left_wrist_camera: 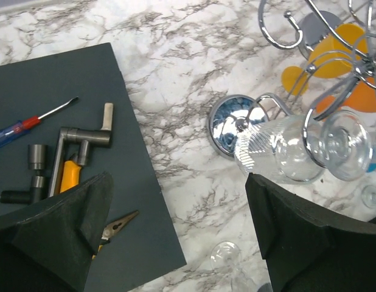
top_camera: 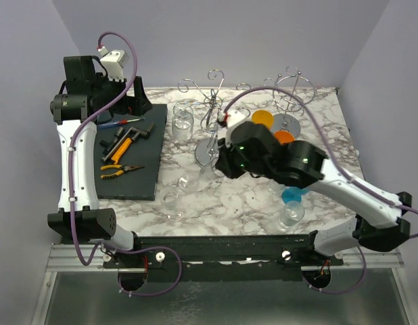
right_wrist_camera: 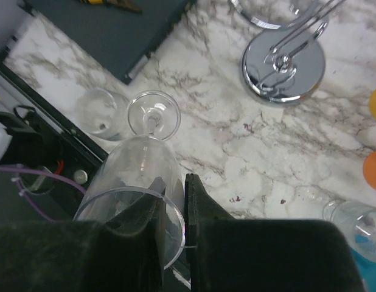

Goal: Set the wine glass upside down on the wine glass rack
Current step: Pick up the wine glass at the center of the board, then turn the wine glass upside down at the wine rack.

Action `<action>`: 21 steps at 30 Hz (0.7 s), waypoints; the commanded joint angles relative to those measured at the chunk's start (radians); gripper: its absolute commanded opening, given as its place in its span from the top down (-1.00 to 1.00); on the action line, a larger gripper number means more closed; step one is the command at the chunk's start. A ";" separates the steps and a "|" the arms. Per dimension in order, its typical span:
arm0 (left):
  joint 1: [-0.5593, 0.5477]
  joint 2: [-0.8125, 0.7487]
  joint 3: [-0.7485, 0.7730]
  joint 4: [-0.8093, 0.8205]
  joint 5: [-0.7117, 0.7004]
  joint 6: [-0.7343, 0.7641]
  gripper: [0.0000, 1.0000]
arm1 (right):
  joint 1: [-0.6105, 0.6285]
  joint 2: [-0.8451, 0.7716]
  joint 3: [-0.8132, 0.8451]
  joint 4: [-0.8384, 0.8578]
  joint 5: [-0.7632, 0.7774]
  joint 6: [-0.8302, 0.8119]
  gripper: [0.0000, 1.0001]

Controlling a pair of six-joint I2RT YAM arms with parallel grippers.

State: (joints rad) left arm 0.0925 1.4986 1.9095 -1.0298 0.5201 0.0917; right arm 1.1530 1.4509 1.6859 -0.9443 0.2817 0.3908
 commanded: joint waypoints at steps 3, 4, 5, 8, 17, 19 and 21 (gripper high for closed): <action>0.003 -0.050 0.056 -0.057 0.154 -0.027 -0.97 | 0.007 -0.139 0.137 0.014 0.076 -0.098 0.99; 0.004 -0.053 0.062 -0.063 0.170 -0.027 -0.97 | 0.008 -0.133 0.169 -0.001 0.090 -0.108 0.99; 0.004 -0.056 0.070 -0.071 0.187 -0.029 -0.97 | 0.007 -0.123 0.211 -0.020 0.104 -0.118 0.99; 0.005 -0.066 0.091 -0.086 0.251 -0.029 -0.97 | 0.008 -0.113 0.282 -0.025 0.125 -0.148 0.99; 0.003 -0.100 0.140 -0.120 0.446 -0.033 -0.97 | 0.008 -0.196 0.149 0.347 0.204 -0.240 0.99; 0.002 -0.104 0.134 -0.122 0.476 -0.041 -0.97 | 0.008 -0.225 0.092 0.459 0.231 -0.269 0.99; -0.002 -0.106 0.133 -0.122 0.499 -0.051 -0.97 | 0.007 -0.248 0.052 0.566 0.231 -0.290 0.99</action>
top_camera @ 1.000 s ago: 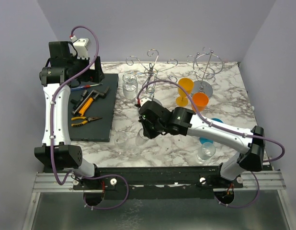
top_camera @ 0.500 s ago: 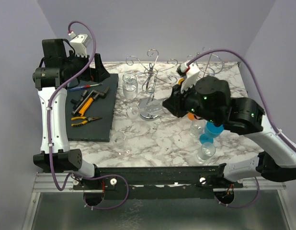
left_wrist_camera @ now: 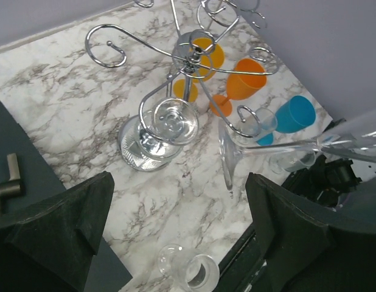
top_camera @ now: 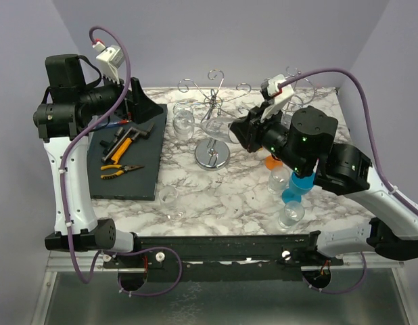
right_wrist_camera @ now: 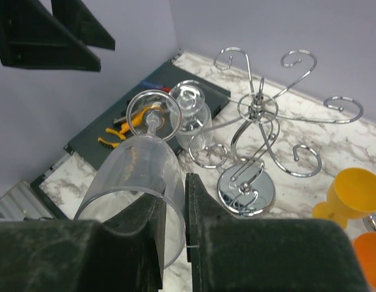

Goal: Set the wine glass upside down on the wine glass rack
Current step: Turn the wine glass upside down at the wine rack.

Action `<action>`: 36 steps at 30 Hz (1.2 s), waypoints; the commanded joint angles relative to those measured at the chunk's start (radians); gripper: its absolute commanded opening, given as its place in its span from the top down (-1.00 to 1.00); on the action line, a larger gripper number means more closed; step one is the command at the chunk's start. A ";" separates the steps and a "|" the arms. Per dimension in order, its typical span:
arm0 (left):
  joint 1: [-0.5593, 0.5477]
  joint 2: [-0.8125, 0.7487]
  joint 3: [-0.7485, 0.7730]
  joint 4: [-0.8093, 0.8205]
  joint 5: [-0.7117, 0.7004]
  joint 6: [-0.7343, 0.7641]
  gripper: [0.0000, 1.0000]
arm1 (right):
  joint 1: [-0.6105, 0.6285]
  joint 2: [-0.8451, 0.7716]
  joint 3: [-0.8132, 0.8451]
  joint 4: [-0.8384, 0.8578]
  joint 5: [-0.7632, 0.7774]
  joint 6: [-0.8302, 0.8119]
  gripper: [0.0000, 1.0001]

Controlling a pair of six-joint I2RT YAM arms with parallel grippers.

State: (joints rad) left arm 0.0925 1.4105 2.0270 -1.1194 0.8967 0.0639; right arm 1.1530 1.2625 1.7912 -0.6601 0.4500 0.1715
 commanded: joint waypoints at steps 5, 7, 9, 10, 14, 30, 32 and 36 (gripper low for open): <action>-0.022 -0.018 0.007 -0.016 0.147 -0.051 -0.96 | 0.007 -0.038 -0.065 0.418 0.036 -0.086 0.99; -0.023 -0.019 -0.003 0.005 0.149 -0.059 -0.88 | 0.007 -0.012 -0.051 0.436 0.019 -0.084 0.99; -0.023 -0.022 -0.015 0.033 0.151 -0.061 -0.76 | 0.007 0.008 -0.043 0.453 0.001 -0.079 0.99; -0.023 -0.022 -0.019 0.046 0.152 -0.093 -0.69 | 0.007 0.019 -0.039 0.457 -0.008 -0.077 0.99; -0.024 -0.028 -0.022 0.082 0.165 -0.113 -0.52 | 0.007 0.034 -0.037 0.479 -0.035 -0.068 0.99; -0.024 -0.053 -0.062 0.113 0.153 -0.006 0.40 | 0.007 0.047 -0.102 0.517 -0.095 -0.010 0.99; -0.023 -0.061 -0.070 0.113 0.135 0.026 0.40 | 0.007 0.050 -0.105 0.503 -0.097 -0.001 0.99; -0.023 -0.088 -0.103 0.129 0.114 0.092 0.25 | 0.007 0.055 -0.103 0.476 -0.103 0.011 0.99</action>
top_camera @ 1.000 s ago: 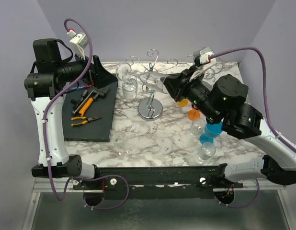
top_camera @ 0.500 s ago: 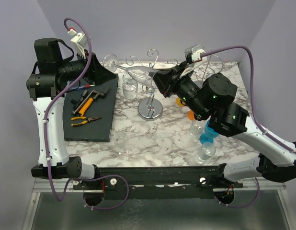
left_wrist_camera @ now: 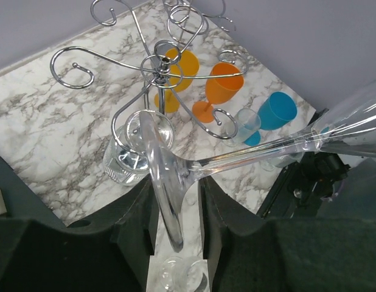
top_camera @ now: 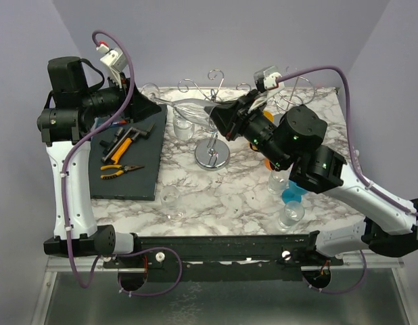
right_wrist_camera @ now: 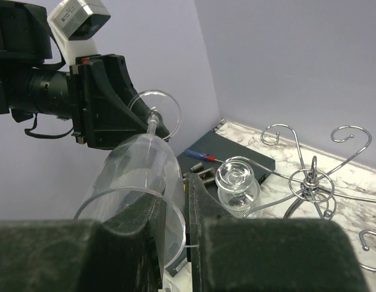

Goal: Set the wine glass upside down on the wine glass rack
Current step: Turn the wine glass upside down at the wine rack.

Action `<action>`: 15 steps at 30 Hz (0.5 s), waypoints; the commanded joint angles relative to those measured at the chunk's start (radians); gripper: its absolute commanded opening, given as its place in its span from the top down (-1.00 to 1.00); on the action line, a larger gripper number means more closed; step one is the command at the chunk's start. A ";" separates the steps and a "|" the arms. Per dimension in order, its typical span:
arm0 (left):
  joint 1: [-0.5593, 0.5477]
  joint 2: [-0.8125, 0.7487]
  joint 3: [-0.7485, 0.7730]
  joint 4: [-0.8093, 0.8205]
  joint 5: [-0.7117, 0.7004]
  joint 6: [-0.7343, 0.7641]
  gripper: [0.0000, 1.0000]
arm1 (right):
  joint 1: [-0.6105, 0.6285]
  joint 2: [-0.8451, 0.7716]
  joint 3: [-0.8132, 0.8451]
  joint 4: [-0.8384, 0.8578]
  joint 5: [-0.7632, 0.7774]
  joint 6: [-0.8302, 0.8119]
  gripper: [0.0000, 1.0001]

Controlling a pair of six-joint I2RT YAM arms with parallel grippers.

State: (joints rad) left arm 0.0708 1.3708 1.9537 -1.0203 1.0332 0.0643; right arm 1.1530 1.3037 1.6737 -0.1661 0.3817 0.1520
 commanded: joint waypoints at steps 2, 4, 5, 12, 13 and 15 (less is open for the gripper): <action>-0.002 -0.059 -0.045 0.042 -0.028 0.112 0.32 | 0.007 0.016 0.014 -0.023 -0.040 0.034 0.99; -0.002 -0.065 -0.057 0.044 -0.033 0.138 0.58 | 0.007 0.017 0.013 -0.027 -0.049 0.038 0.99; -0.002 -0.068 -0.062 0.046 -0.045 0.147 0.71 | 0.006 0.020 0.013 -0.028 -0.053 0.038 0.99; -0.002 -0.102 -0.098 0.064 -0.126 0.294 1.00 | 0.008 0.020 0.013 -0.077 -0.060 0.052 0.23; -0.002 -0.112 -0.108 0.078 -0.135 0.321 1.00 | 0.008 0.019 0.014 -0.093 -0.061 0.051 -0.02; -0.002 -0.133 -0.127 0.119 -0.149 0.365 1.00 | 0.007 0.012 0.010 -0.131 -0.062 0.053 -0.32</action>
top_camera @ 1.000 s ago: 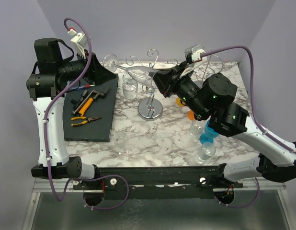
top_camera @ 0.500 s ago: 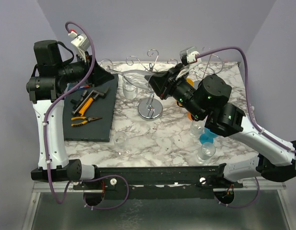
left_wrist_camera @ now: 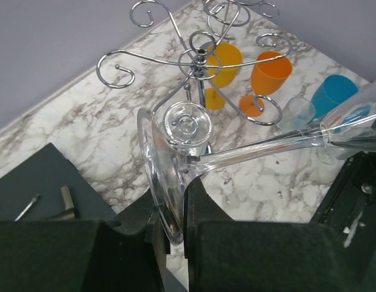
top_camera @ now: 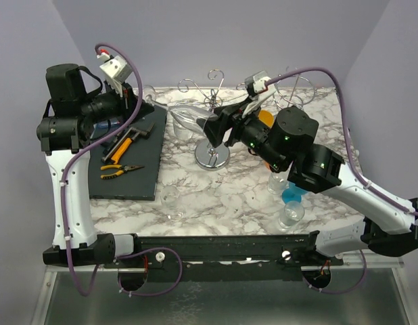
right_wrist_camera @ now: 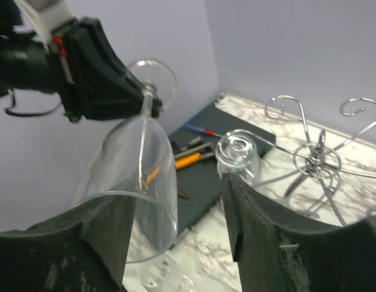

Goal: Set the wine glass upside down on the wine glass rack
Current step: Turn the wine glass upside down at the wine rack.

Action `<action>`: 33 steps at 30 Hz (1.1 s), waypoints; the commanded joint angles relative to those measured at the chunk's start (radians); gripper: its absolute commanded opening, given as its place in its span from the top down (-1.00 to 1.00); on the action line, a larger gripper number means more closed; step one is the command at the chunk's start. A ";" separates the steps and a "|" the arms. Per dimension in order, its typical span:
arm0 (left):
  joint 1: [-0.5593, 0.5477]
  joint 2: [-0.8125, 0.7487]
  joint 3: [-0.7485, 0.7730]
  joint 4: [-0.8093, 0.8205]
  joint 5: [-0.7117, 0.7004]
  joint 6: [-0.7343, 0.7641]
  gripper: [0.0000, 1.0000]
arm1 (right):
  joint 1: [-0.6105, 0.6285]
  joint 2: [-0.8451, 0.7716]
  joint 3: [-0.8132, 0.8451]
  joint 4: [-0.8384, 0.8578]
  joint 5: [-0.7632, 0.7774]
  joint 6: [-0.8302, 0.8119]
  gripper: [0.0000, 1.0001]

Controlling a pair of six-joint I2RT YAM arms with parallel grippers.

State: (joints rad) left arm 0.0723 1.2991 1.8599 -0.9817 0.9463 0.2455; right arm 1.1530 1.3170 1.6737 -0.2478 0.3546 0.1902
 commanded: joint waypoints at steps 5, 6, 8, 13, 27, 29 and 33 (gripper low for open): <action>-0.003 -0.087 -0.042 0.138 -0.014 0.332 1.00 | 0.007 -0.020 0.012 -0.219 -0.083 -0.039 -0.99; -0.003 -0.087 -0.042 0.142 0.010 0.374 1.00 | 0.006 -0.022 0.018 -0.272 -0.091 -0.042 -0.99; -0.004 -0.092 -0.045 0.158 0.040 0.451 1.00 | 0.007 -0.023 0.042 -0.376 -0.120 -0.055 -0.99; -0.005 -0.114 -0.066 0.163 0.089 0.699 1.00 | 0.007 -0.029 0.146 -0.630 -0.326 -0.094 -0.99; -0.055 -0.211 -0.191 0.303 0.156 1.024 1.00 | 0.006 0.170 0.261 -0.355 -0.329 -0.121 -0.99; -0.059 -0.227 -0.214 0.320 0.151 1.052 1.00 | 0.006 0.219 0.296 -0.348 -0.342 -0.123 -0.99; -0.063 -0.242 -0.221 0.330 0.157 1.045 1.00 | 0.004 0.299 0.348 -0.372 -0.384 -0.117 -1.00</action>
State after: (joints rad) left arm 0.0151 1.0824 1.6444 -0.7120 1.0515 1.2308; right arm 1.1530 1.5738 1.9598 -0.6502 0.0334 0.0834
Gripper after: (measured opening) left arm 0.116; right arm 0.995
